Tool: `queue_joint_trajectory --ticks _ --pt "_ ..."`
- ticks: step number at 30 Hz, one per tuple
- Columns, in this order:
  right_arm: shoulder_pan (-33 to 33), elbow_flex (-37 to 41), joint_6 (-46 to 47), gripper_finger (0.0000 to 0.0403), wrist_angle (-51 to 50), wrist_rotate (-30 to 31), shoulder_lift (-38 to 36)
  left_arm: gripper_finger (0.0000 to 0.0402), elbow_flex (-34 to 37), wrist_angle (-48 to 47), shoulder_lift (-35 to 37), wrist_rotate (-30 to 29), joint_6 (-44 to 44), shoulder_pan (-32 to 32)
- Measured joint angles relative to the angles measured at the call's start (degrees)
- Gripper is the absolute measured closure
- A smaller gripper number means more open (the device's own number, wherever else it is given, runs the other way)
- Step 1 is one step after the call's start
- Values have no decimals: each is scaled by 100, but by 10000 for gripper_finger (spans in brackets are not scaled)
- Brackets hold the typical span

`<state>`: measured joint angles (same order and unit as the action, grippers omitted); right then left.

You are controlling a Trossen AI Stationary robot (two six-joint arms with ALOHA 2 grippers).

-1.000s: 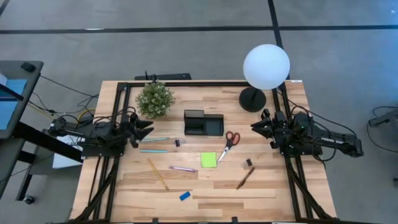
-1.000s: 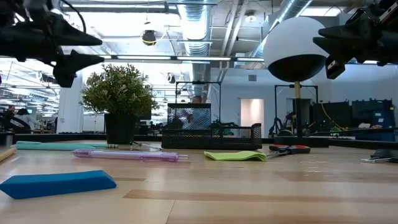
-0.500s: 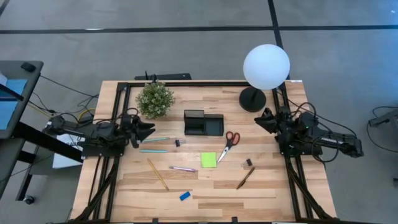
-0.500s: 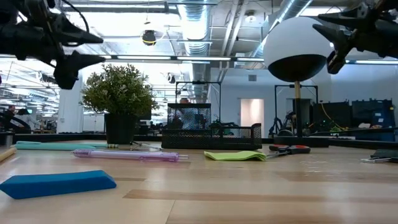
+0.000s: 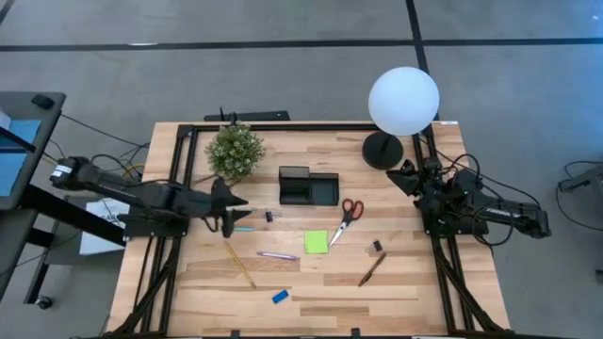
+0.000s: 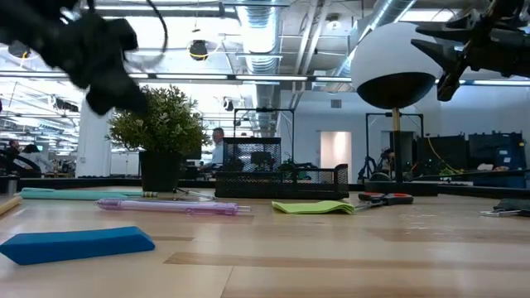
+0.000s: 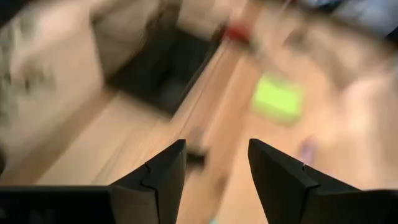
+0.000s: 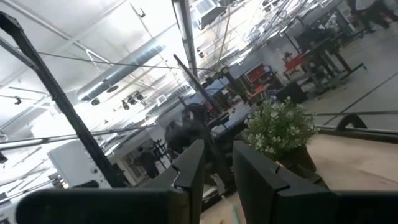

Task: Pick and place office supplies into organizer
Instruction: Put the blue pencil into the black desk organizer

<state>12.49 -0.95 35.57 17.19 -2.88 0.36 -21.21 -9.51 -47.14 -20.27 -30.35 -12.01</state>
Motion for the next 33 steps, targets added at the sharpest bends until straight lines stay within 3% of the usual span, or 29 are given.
queue_joint_trajectory --ticks 4,8,15,22,25,33 --pt "0 -1 0 326 0 0 0 232 0 31 -949 -7 -172 24" --pt "-2 -2 0 326 -3 0 0 232 -2 370 -1529 -8 198 119" --pt "-2 -2 0 326 -4 0 0 232 -7 611 -2113 -48 1138 583" --pt "-2 -2 -2 326 -50 -2 0 232 -4 794 -2692 828 1718 1223" --pt "-2 -2 -2 326 -192 -1 -2 232 -4 1070 -2853 948 1990 1322" --pt "-2 -2 -2 326 -566 -3 0 233 -12 1263 -3075 946 1863 1432"
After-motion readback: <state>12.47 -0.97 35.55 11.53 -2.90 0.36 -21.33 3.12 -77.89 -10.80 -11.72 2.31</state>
